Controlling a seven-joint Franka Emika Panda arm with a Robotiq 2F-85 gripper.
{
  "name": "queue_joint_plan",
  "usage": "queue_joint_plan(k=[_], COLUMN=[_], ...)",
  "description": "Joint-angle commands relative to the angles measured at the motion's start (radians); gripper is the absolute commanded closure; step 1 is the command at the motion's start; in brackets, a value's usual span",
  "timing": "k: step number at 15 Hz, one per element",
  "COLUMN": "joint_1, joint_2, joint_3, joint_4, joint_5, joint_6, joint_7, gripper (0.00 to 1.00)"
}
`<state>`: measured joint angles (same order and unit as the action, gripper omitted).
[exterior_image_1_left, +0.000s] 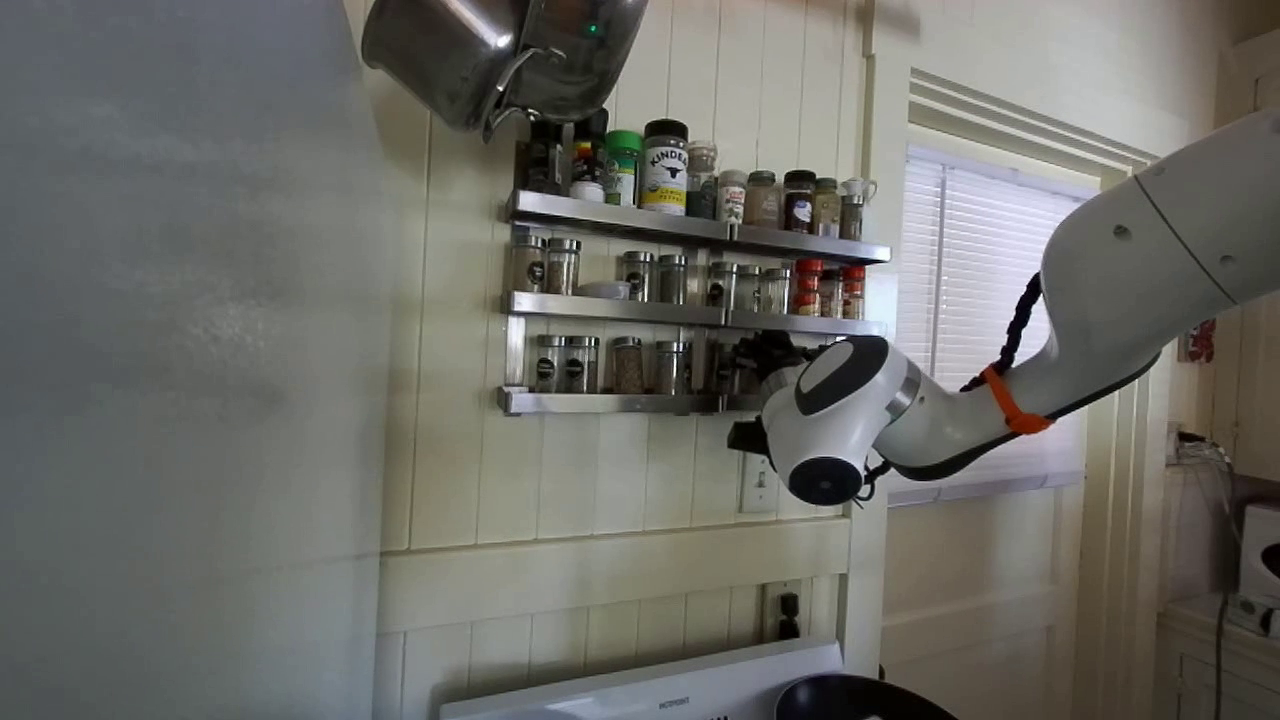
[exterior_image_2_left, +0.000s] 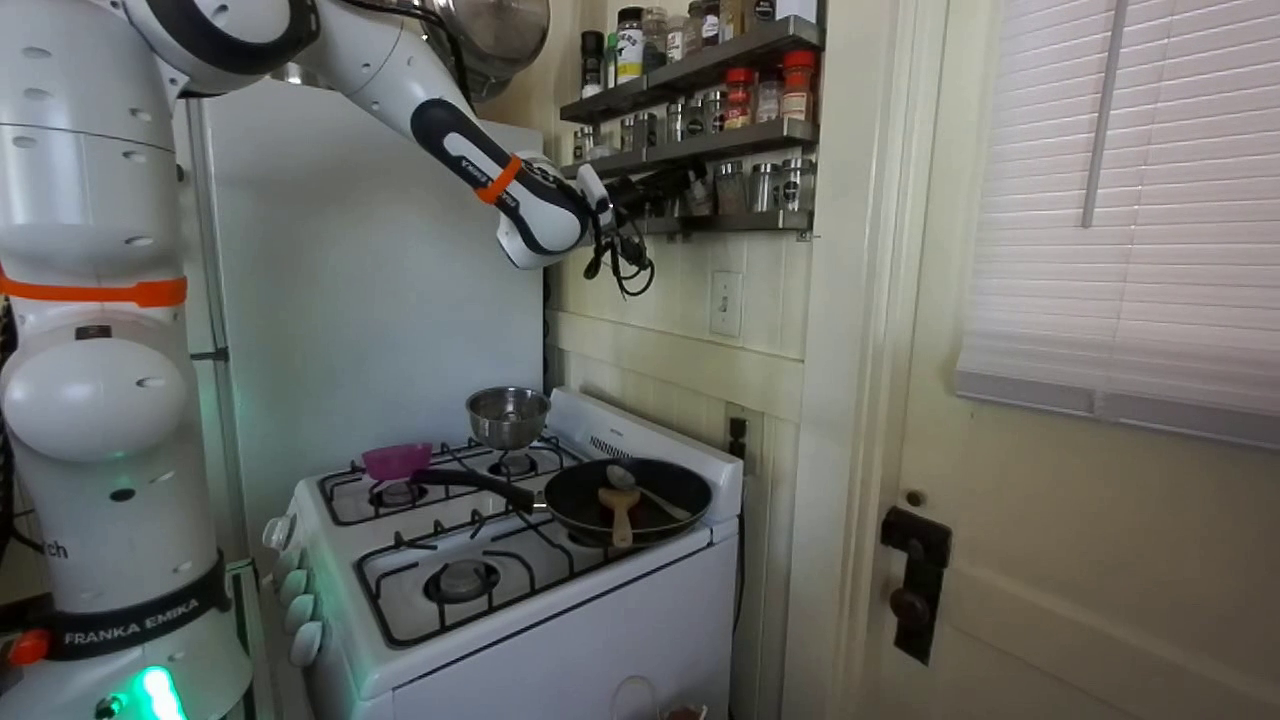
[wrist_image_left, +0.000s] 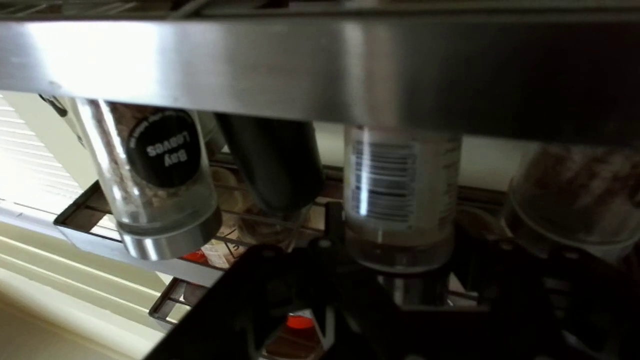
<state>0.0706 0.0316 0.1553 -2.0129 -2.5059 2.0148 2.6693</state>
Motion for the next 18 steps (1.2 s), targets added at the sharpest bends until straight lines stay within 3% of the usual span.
queue_joint_plan(k=[1, 18], joint_1=[0.01, 0.036], joint_2=[-0.005, -0.077], joint_3=[-0.018, -0.012], joint_4=[0.007, -0.035], joint_5=[-0.005, 0.085], joint_6=[0.035, 0.065], joint_7=[-0.012, -0.124], gripper=[0.75, 0.75])
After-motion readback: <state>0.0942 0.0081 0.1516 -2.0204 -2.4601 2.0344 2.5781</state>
